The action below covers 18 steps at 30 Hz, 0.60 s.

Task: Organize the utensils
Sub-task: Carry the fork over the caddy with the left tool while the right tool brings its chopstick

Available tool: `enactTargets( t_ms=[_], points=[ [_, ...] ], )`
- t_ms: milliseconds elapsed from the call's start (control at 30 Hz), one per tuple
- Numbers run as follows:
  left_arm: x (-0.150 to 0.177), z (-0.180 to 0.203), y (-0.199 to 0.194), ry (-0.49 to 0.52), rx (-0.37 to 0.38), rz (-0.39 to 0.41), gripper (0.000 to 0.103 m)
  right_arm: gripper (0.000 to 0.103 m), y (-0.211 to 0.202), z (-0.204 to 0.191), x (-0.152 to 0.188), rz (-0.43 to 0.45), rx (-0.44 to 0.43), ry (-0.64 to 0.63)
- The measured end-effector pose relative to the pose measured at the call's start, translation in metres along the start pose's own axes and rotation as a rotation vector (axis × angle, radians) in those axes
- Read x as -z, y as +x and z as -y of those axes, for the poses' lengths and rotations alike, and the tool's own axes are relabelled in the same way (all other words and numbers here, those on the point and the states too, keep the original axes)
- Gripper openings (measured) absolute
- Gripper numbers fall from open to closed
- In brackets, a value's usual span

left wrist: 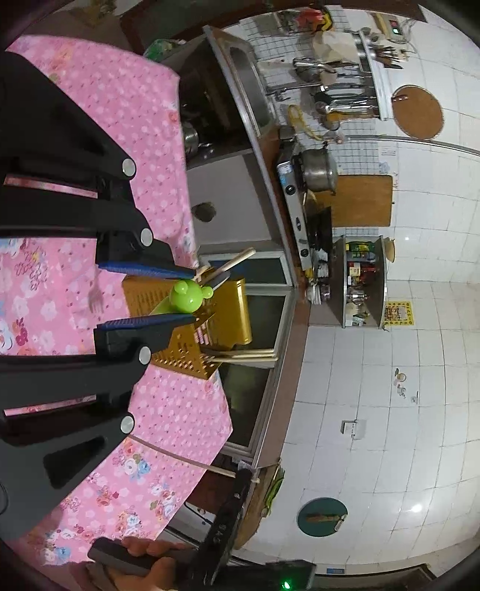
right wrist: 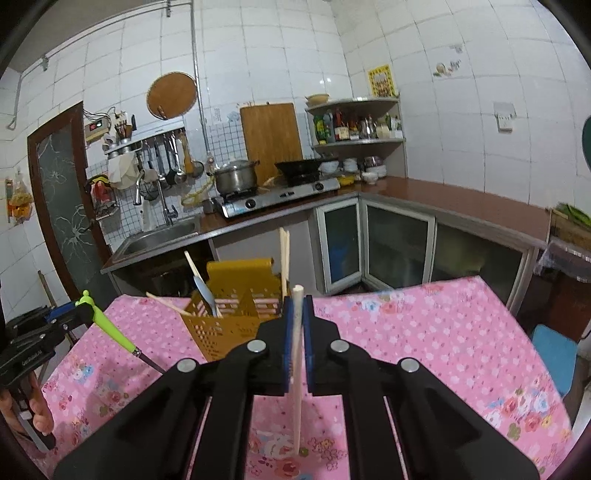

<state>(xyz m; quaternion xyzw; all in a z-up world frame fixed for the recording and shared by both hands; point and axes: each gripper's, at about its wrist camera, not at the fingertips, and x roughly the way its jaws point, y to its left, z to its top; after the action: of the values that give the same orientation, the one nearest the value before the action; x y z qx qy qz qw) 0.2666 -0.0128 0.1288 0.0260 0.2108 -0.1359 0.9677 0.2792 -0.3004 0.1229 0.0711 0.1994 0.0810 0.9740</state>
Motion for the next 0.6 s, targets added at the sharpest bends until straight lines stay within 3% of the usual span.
enactTargets(
  t_ms=[400, 600],
  points=[
    [-0.092, 0.021, 0.009, 0.191, -0.137, 0.015, 0.017, 0.005, -0.009, -0.022, -0.112, 0.160, -0.018, -0.004],
    [-0.101, 0.027, 0.055, 0.225, -0.144, -0.038, 0.017, 0.005, 0.028, -0.025, -0.126, 0.182, -0.024, 0.040]
  ],
)
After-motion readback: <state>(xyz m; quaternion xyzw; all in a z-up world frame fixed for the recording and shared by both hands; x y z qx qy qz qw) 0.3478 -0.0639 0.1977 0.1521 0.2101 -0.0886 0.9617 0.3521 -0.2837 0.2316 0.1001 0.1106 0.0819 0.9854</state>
